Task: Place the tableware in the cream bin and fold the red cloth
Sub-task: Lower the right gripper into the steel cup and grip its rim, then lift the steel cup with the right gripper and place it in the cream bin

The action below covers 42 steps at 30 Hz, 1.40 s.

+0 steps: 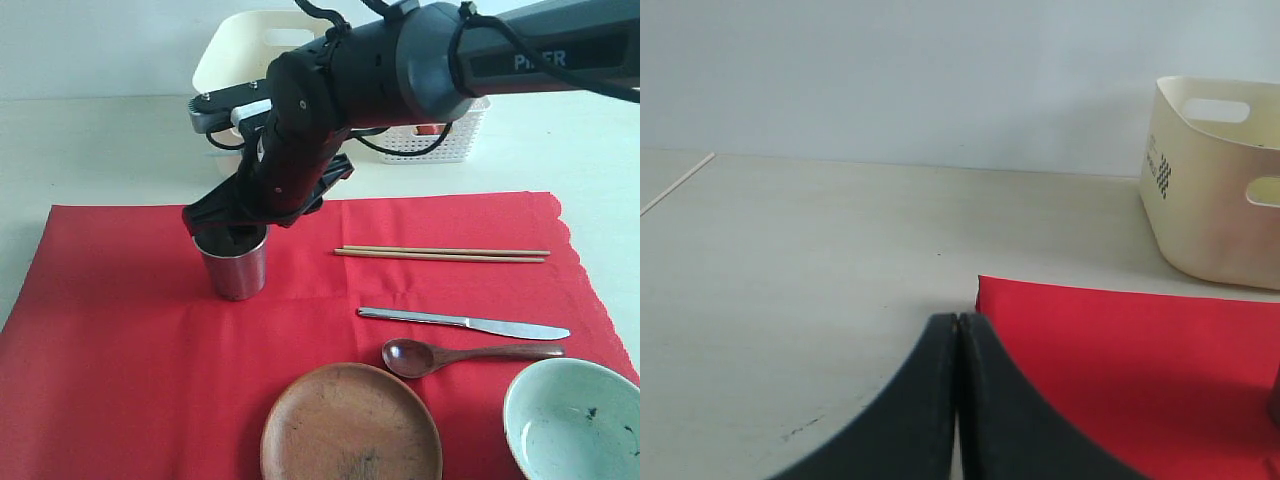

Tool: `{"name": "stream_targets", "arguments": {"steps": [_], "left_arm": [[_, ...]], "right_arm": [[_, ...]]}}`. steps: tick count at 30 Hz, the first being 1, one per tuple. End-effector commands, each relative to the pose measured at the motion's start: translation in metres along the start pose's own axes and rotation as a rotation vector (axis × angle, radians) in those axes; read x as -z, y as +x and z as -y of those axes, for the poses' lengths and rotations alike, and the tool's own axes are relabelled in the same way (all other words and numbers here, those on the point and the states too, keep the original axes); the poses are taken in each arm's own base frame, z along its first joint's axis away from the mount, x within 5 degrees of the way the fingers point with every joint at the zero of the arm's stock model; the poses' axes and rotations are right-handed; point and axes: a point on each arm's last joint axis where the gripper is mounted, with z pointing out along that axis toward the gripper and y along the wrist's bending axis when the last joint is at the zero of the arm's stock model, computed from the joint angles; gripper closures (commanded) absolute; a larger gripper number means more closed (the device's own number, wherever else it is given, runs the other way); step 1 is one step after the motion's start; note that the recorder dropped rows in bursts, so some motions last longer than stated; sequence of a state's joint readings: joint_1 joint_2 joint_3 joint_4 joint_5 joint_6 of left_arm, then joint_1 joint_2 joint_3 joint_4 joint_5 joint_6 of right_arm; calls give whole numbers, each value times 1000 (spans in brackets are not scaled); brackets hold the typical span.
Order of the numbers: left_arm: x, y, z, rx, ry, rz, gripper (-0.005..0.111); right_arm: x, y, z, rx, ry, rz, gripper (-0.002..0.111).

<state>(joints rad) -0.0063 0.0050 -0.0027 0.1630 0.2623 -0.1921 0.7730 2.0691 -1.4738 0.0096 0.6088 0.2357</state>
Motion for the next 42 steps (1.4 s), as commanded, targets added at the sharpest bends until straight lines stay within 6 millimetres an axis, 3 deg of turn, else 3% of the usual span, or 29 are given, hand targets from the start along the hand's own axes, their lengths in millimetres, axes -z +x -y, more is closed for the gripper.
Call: {"name": "stream_targets", "arguments": {"steps": [1, 6, 12, 18, 29, 42], "left_arm": [[0, 0, 0, -7, 7, 9, 104], [0, 0, 0, -7, 7, 9, 104], [0, 0, 0, -7, 7, 9, 104], [0, 0, 0, -7, 7, 9, 104], [0, 0, 0, -7, 7, 9, 104], [0, 0, 0, -7, 7, 9, 104]], "right_arm": [[-6, 1, 0, 16, 5, -1, 57], [-7, 2, 0, 16, 6, -3, 61], [-7, 2, 0, 16, 6, -3, 89], [-4, 1, 0, 12, 5, 1, 108], [25, -9, -2, 12, -13, 74, 108], [80, -33, -2, 79, -19, 326, 108]]}}
